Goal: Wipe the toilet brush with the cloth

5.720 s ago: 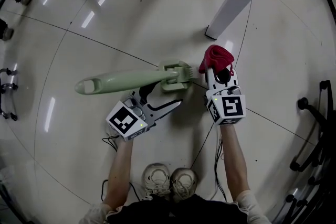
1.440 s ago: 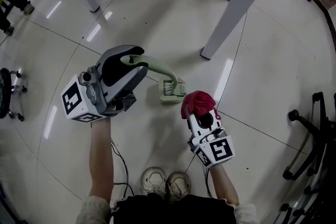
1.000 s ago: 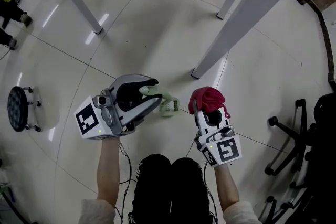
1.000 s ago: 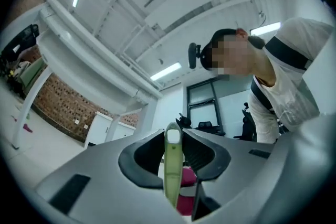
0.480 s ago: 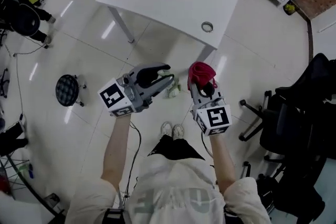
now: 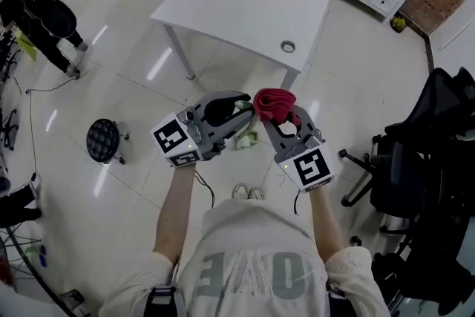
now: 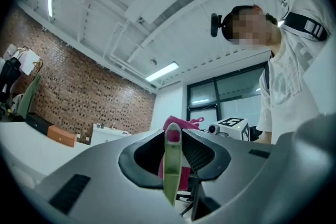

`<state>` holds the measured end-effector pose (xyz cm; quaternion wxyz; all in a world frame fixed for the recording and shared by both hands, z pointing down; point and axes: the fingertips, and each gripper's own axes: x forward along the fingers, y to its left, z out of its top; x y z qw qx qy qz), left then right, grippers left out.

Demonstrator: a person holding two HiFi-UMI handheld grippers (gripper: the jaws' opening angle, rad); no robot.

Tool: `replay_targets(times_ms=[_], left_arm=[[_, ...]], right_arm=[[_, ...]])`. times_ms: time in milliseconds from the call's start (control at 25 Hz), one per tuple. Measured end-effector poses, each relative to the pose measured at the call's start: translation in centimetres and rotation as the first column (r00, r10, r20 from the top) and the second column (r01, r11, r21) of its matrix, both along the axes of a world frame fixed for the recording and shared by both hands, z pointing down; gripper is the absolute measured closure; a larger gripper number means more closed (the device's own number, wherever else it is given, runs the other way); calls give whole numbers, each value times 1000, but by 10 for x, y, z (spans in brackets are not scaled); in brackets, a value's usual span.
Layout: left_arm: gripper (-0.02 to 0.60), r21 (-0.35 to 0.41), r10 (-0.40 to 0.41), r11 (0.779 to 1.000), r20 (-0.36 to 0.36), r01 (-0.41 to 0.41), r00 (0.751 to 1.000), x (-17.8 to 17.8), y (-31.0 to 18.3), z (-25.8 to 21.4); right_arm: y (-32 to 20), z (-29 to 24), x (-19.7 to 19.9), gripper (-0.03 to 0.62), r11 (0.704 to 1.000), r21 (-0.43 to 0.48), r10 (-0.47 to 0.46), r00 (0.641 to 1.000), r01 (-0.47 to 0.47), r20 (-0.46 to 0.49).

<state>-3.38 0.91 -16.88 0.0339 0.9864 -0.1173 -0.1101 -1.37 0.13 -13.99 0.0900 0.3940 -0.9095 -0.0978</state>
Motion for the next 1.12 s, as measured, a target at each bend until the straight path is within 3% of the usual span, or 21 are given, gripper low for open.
replay_targets(times_ms=[360,600,800,1120], left_arm=[[472,108,50,993,-9,-49,999,2,24,-44],[472,152,76,986,-93,-62,993,13,34,-100],[472,204,92,977,-118,-67,989,26,43,-147],[472,207,36,978,-139,-7,990,27,37,-167]], right_arm=[[15,16,5,562,995,71,85,967,-70,-240],[19,44,-1,562,995,-7,99,975,-102,-200],[26,70,-23,562,995,-56,68,976,-81,-207],[42,98,-43,562,995,-92,6,970,-30,-244]])
